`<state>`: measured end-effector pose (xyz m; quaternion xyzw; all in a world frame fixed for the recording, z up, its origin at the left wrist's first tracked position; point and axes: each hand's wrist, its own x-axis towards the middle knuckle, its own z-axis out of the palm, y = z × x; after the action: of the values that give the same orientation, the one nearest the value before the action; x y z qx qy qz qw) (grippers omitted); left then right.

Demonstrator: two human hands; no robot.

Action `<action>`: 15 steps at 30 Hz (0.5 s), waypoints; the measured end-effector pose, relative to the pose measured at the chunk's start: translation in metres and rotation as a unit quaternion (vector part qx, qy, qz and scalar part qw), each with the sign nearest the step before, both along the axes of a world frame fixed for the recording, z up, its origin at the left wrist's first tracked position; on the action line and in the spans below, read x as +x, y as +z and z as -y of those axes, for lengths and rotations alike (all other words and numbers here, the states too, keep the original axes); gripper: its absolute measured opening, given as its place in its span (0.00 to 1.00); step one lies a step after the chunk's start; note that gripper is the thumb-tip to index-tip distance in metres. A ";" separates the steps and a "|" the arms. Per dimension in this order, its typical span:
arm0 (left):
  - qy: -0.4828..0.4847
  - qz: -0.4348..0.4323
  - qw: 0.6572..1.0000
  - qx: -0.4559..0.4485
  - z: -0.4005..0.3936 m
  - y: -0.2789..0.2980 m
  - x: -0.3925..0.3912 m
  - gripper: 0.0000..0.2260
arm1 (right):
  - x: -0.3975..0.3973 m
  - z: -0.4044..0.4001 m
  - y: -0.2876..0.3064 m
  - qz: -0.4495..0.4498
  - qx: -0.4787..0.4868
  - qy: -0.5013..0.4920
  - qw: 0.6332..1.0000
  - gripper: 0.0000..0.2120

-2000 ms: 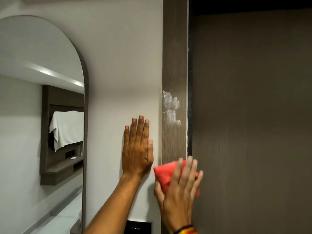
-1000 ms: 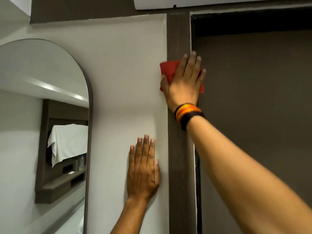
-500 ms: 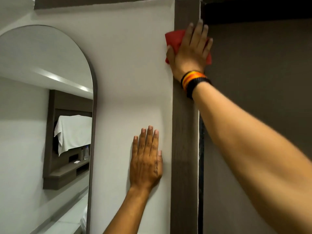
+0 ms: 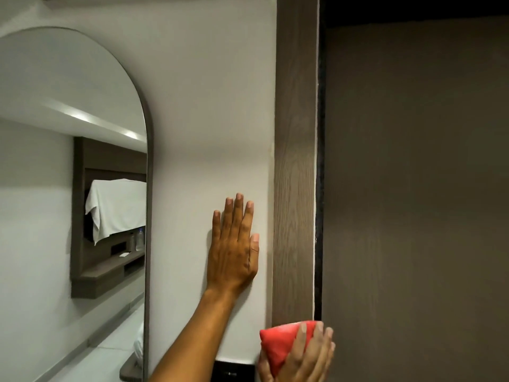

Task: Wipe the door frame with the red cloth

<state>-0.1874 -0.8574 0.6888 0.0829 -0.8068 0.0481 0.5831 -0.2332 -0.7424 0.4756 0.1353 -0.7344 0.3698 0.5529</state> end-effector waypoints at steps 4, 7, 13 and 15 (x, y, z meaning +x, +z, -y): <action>-0.071 0.050 0.996 -0.026 -0.013 -0.066 0.033 0.27 | 0.015 -0.009 -0.035 -0.006 0.027 0.001 1.000 0.45; -0.058 0.127 0.990 -0.017 -0.032 -0.146 0.067 0.27 | 0.035 -0.029 -0.051 0.058 0.110 0.050 0.991 0.48; -0.050 0.292 0.947 0.125 -0.078 -0.186 0.085 0.19 | 0.073 -0.053 -0.036 0.245 0.123 0.184 0.944 0.56; -0.065 0.299 0.940 0.153 -0.088 -0.182 0.087 0.13 | 0.079 -0.068 -0.021 0.299 0.085 0.256 0.915 0.57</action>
<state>-0.1001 -0.7696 0.5072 0.1001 -0.9452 -0.0912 0.2970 -0.1537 -0.6741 0.4545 0.2483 -0.8343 0.4579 0.1806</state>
